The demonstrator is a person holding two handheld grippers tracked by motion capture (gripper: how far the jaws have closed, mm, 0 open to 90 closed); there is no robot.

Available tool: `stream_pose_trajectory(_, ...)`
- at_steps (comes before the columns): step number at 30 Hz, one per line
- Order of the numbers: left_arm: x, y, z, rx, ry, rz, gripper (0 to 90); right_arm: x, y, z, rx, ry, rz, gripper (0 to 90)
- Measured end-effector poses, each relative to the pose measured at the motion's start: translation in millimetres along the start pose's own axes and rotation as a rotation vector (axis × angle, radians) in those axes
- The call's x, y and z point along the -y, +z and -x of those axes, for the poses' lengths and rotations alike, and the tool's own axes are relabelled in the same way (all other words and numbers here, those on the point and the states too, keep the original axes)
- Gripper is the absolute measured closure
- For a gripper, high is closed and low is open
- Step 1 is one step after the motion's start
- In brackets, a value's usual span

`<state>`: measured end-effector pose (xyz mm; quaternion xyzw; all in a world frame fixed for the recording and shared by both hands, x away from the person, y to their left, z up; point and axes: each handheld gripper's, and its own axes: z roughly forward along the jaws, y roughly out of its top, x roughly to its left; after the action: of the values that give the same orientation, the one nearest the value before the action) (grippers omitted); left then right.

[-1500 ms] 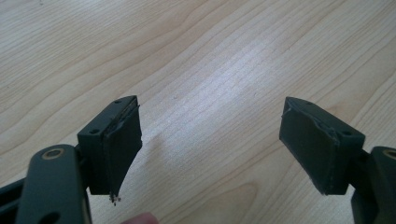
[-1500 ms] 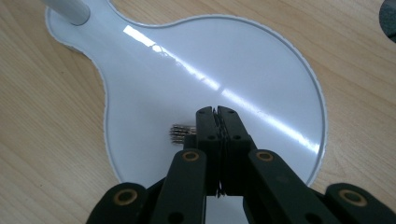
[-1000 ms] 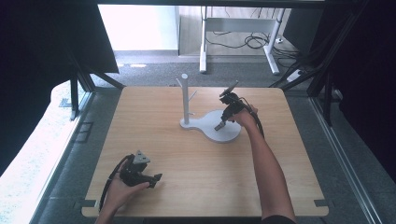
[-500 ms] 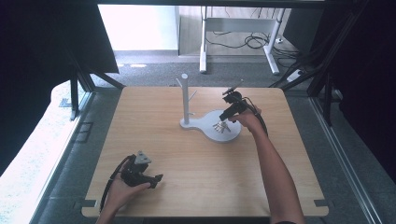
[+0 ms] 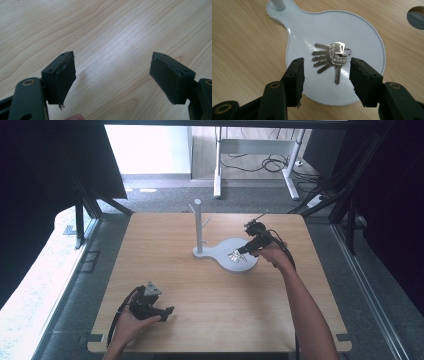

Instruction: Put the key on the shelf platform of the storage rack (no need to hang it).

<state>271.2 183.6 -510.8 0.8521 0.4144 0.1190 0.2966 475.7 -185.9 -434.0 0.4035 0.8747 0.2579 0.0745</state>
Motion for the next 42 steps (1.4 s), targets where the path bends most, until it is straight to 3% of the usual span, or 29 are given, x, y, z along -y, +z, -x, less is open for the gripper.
stream_pose_trajectory(12,-0.7,2.1,2.2,0.004,0.008,-0.005,21.2,42.3,-26.8,-11.2,-0.026,-0.030,0.051,46.6)
stream_pose_trajectory(19,-1.5,3.3,5.1,0.005,0.012,-0.008,21.2,87.2,-43.9,-17.0,-0.033,-0.026,0.096,46.8)
stream_pose_trajectory(20,-1.5,3.3,5.1,0.005,0.012,-0.008,21.2,87.2,-43.9,-17.0,-0.033,-0.026,0.096,46.8)
stream_pose_trajectory(21,-1.5,3.6,5.2,0.005,0.012,-0.009,21.2,99.6,-46.9,-18.3,-0.042,-0.016,0.111,46.9)
stream_pose_trajectory(22,-1.5,3.8,5.3,0.005,0.013,-0.009,21.2,99.6,-46.9,-18.3,-0.042,-0.016,0.111,46.9)
stream_pose_trajectory(26,-1.5,6.9,6.3,0.004,0.017,-0.017,21.2,132.6,-47.9,-19.6,-0.051,-0.002,0.128,46.8)
stream_pose_trajectory(27,-1.5,6.9,6.3,0.004,0.017,-0.017,21.2,132.6,-47.9,-19.6,-0.051,-0.002,0.128,46.8)
stream_pose_trajectory(28,-1.4,9.0,7.2,0.006,0.019,-0.026,21.2,146.8,-46.4,-19.0,-0.047,0.013,0.138,47.2)
stream_pose_trajectory(32,-2.6,7.8,8.9,0.025,0.018,-0.022,21.2,166.0,-45.3,-21.2,-0.036,0.017,0.167,49.2)
stream_pose_trajectory(36,-4.3,3.8,10.1,0.027,0.015,-0.008,21.2,177.5,-43.6,-26.8,-0.054,-0.007,0.181,49.1)
stream_pose_trajectory(39,-3.7,4.4,9.6,0.023,0.015,-0.010,21.2,179.6,-39.7,-27.2,-0.051,-0.019,0.142,48.1)
stream_pose_trajectory(42,-2.5,4.8,8.6,0.018,0.009,-0.012,21.2,181.3,-38.2,-24.8,-0.054,0.004,0.150,47.4)
